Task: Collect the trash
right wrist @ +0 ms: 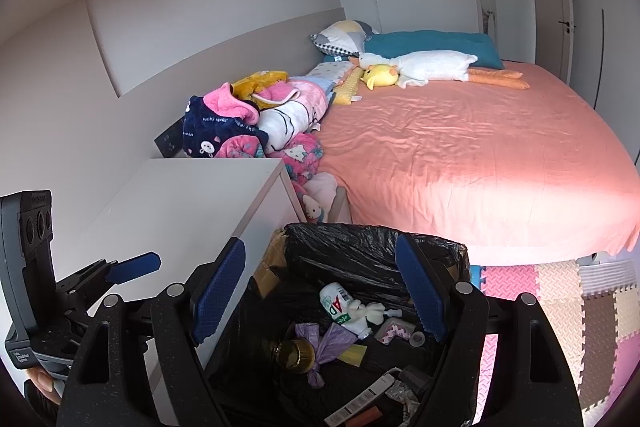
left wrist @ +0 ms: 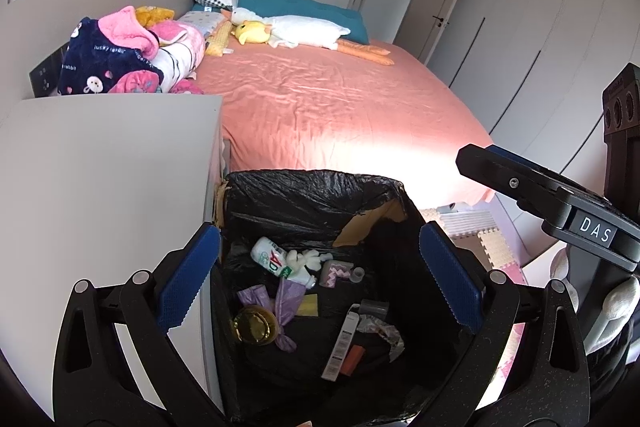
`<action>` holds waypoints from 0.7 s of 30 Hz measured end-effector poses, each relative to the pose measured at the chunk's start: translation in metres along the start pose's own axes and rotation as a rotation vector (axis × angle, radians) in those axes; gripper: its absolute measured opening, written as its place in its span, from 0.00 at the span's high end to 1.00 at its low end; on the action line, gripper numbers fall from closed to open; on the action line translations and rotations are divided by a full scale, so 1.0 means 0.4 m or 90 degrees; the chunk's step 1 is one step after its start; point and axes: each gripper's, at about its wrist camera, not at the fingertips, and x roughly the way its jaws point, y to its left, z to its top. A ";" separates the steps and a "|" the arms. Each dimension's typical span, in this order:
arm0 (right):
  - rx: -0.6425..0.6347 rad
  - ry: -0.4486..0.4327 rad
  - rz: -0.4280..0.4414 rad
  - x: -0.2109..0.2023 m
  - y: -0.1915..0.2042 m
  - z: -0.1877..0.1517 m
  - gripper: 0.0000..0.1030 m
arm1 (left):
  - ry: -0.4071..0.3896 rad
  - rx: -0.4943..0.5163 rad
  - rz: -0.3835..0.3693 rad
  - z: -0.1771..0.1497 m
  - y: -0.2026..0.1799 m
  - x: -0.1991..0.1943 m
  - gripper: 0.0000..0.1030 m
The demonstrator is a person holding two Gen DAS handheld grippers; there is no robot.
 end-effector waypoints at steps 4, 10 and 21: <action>-0.001 0.000 0.000 0.000 0.001 0.000 0.24 | 0.000 0.004 -0.004 0.002 -0.003 -0.003 0.06; -0.001 -0.001 0.000 0.000 0.002 0.000 0.24 | 0.004 -0.002 0.001 0.001 0.002 0.002 0.06; -0.001 -0.002 0.000 -0.002 0.005 0.002 0.24 | 0.003 -0.005 -0.004 0.003 0.002 -0.001 0.06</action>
